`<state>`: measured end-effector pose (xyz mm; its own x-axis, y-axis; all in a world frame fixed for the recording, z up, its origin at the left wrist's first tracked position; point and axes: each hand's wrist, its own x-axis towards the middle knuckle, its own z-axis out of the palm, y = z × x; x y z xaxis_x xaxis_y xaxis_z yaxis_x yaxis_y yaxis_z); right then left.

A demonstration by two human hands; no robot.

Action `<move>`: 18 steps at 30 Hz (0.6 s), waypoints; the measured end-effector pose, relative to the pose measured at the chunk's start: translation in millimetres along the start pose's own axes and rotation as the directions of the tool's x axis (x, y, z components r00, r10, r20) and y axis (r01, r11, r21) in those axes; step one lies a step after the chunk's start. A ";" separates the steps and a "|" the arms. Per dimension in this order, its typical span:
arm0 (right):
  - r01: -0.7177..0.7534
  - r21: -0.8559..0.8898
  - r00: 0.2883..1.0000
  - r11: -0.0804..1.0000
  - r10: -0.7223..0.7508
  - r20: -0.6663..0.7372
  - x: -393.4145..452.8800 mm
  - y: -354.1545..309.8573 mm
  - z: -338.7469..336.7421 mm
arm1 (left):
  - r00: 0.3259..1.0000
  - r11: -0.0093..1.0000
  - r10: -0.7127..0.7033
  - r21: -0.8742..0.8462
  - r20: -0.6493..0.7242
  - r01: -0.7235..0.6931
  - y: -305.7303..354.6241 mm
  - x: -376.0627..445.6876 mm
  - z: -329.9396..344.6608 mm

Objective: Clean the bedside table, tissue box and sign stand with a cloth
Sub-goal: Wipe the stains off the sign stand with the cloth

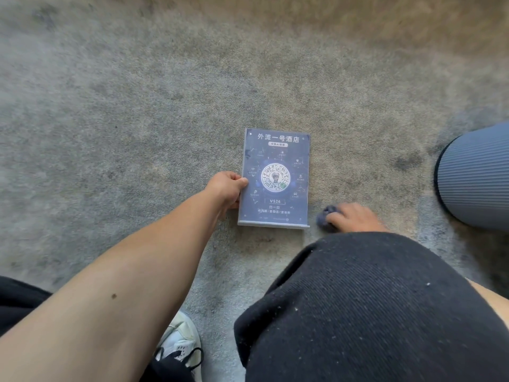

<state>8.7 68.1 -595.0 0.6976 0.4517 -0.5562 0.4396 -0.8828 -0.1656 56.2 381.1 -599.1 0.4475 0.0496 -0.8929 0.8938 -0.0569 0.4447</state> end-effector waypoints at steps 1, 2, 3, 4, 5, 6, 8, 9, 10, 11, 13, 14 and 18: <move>-0.149 0.055 0.989 0.987 0.150 -0.006 -6.7 10.5 -1.2 | 1.000 1.000 -0.001 0.000 0.003 0.001 0.1 -0.2 -1.2; -0.278 0.171 0.955 0.945 0.291 -0.055 -10.4 16.4 -5.2 | 1.000 1.000 -0.004 0.000 0.010 0.004 0.5 -0.9 -2.1; -0.394 0.335 0.895 0.856 0.440 -0.073 -12.7 15.2 -12.2 | 1.000 1.000 -0.008 -0.001 0.020 0.008 0.8 -1.1 -2.2; -0.458 0.514 0.822 0.725 0.566 -0.067 -10.2 9.8 -18.9 | 0.999 1.000 -0.012 -0.005 0.030 0.012 1.5 -1.5 -1.6; -0.455 0.679 0.770 0.577 0.638 -0.027 -1.0 0.8 -26.0 | 0.999 1.000 -0.017 -0.012 0.037 0.017 2.2 -2.3 -0.8; -0.423 0.807 0.747 0.413 0.662 0.053 9.4 -10.7 -31.0 | 0.999 1.000 -0.022 -0.017 0.042 0.023 3.1 -3.9 -0.4; -0.344 0.931 0.749 0.125 0.634 0.192 31.5 -34.6 -42.4 | 0.998 0.999 -0.029 -0.024 0.050 0.030 4.7 -6.0 -1.1; -0.332 0.942 0.746 0.056 0.627 0.225 40.2 -42.4 -40.7 | 0.998 0.999 -0.031 -0.028 0.056 0.032 4.9 -6.1 -1.6; -0.339 0.940 0.738 0.042 0.631 0.239 46.9 -47.5 -38.7 | 0.997 0.999 -0.032 -0.031 0.064 0.034 4.8 -6.4 -2.2; -0.349 0.936 0.734 0.053 0.636 0.238 51.3 -51.1 -39.2 | 0.997 0.999 -0.032 -0.038 0.073 0.035 4.1 -6.2 -2.5; -0.342 0.939 0.729 0.045 0.643 0.235 57.4 -54.5 -41.3 | 0.996 0.998 -0.030 -0.048 0.088 0.034 2.9 -6.2 -2.5; -0.315 0.949 0.737 -0.004 0.630 0.247 58.9 -56.4 -42.0 | 0.995 0.998 -0.031 -0.047 0.094 0.035 2.5 -6.6 -2.3; -0.297 0.935 0.774 -0.195 0.525 0.355 60.1 -60.1 -44.6 | 0.993 0.998 -0.038 -0.037 0.112 0.043 5.8 -10.7 -3.8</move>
<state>49.4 154.0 -582.1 0.5696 -0.1593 -0.8063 -0.8216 -0.0824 -0.5641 56.7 384.0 -586.7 0.4069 -0.0599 -0.9115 0.9126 -0.0173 0.4086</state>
